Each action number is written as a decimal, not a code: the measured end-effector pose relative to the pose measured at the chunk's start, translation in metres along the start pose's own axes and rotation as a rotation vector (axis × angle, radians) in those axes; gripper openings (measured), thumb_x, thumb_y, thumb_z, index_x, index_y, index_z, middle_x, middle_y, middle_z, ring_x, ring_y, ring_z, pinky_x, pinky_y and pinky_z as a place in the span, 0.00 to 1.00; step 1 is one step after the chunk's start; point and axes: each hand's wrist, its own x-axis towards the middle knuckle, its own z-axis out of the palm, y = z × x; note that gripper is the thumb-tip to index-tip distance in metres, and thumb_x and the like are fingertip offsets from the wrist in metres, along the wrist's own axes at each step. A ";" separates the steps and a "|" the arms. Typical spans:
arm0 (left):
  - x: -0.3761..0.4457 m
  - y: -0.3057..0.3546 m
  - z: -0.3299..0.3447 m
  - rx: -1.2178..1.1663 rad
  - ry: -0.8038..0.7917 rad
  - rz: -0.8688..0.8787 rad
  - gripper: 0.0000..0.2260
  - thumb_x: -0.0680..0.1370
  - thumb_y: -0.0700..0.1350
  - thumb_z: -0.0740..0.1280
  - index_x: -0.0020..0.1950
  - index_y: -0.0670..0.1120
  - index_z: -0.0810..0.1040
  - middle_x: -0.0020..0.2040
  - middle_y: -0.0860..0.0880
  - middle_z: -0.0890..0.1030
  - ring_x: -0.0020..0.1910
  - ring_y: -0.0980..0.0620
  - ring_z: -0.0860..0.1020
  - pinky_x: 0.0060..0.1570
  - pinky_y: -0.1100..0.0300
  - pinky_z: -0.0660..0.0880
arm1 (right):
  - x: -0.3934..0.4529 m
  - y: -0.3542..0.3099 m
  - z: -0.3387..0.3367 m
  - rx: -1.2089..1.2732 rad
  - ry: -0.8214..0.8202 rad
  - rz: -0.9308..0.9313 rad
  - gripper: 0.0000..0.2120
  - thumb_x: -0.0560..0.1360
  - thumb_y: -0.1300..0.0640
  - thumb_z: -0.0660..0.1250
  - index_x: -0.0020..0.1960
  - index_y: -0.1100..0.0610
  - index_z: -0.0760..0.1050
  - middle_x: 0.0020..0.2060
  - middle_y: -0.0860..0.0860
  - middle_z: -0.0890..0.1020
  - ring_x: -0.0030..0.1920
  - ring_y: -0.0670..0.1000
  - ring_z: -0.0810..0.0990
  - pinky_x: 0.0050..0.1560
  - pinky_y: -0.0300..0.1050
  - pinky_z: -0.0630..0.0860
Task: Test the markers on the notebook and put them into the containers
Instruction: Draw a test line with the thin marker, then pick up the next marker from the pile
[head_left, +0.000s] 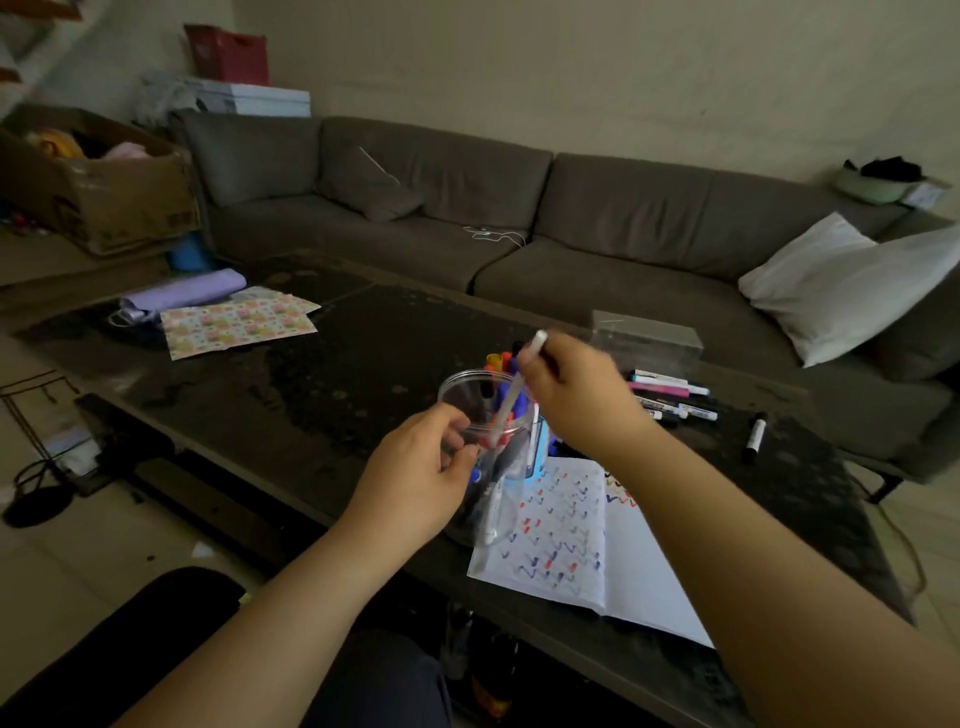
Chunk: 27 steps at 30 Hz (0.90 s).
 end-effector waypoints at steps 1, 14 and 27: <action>-0.002 -0.001 0.001 -0.002 -0.009 0.009 0.09 0.77 0.44 0.65 0.57 0.50 0.74 0.45 0.57 0.75 0.42 0.61 0.75 0.37 0.72 0.69 | 0.000 0.003 0.006 -0.041 -0.101 0.049 0.08 0.81 0.53 0.58 0.48 0.56 0.72 0.35 0.48 0.72 0.34 0.45 0.72 0.28 0.30 0.66; -0.004 0.010 0.073 -0.019 -0.245 0.058 0.06 0.78 0.46 0.64 0.54 0.52 0.75 0.47 0.56 0.78 0.44 0.60 0.77 0.47 0.64 0.77 | -0.035 0.096 0.000 -0.012 -0.049 0.314 0.12 0.78 0.52 0.63 0.60 0.53 0.74 0.47 0.49 0.78 0.43 0.46 0.76 0.42 0.36 0.73; 0.040 0.045 0.197 -0.030 -0.380 0.195 0.06 0.77 0.45 0.63 0.54 0.50 0.76 0.48 0.55 0.77 0.45 0.58 0.74 0.44 0.67 0.69 | -0.069 0.264 -0.034 -0.146 0.053 0.725 0.14 0.77 0.54 0.65 0.62 0.55 0.74 0.55 0.52 0.79 0.49 0.49 0.77 0.48 0.37 0.72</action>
